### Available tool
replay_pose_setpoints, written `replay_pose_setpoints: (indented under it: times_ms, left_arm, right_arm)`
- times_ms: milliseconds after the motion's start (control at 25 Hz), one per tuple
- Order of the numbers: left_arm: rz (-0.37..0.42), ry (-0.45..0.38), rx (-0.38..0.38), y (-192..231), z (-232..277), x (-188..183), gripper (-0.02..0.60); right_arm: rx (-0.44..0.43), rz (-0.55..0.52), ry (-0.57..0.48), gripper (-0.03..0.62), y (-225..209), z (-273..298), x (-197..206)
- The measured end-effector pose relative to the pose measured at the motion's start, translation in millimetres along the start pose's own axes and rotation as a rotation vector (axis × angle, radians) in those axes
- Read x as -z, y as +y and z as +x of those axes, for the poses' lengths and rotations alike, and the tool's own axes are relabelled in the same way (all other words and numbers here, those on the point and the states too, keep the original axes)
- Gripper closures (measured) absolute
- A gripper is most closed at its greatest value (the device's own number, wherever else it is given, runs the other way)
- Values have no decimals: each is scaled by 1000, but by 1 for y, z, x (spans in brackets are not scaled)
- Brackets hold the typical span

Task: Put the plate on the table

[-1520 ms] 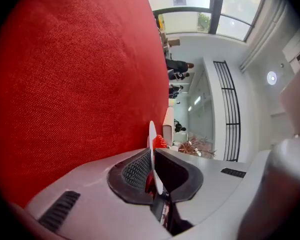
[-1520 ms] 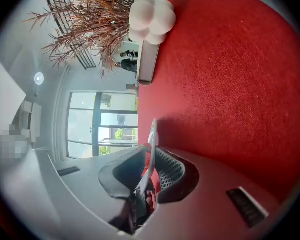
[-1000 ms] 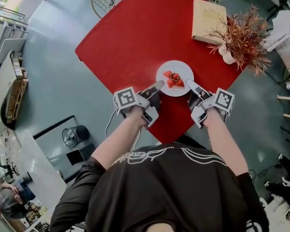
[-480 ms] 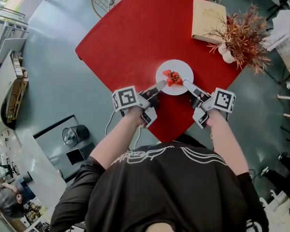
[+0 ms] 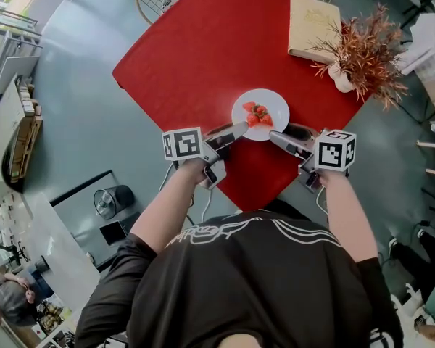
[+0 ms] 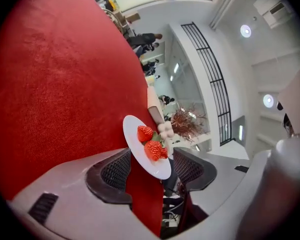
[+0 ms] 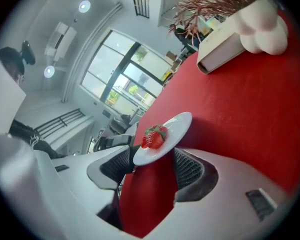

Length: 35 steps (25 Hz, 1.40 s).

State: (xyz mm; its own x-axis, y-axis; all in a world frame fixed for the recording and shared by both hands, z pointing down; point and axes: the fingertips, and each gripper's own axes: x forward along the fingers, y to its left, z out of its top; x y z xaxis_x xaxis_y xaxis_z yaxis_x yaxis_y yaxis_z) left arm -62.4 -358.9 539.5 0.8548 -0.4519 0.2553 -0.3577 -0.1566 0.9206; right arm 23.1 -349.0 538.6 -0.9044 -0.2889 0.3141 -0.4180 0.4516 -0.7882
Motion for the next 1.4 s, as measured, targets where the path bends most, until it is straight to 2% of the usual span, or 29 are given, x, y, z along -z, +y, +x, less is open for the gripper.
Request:
replay_pose_setpoints:
  times_ms: [320,480,560,720,960,1240,1400]
  left_arm:
    - [197,153,-59,-1,-5,13,324]
    - [348,264,-135,5,-7,26,316]
    - [430,319,-167,8,-8,34,313]
    - [547,411,-196,11,-9,48,297]
    - [686,492,-254,15,-11,57,293]
    - [955,604,-389,26,-19,64,293]
    - [1003,613,-436,29,-28,64,293]
  right_arm:
    - [-3,-237,209,364,7,-1,23]
    - [33,-355,301,364,4,-1,36]
    - [35,-388,320,364,3,-3,38]
    - [29,-446,383,364,1,-8,47]
    - [72,-539,506,364,-3,-12,64]
    - [158,-571,491,365,-7,-14,66]
    - [214,-601,474,365,-6,-18,66]
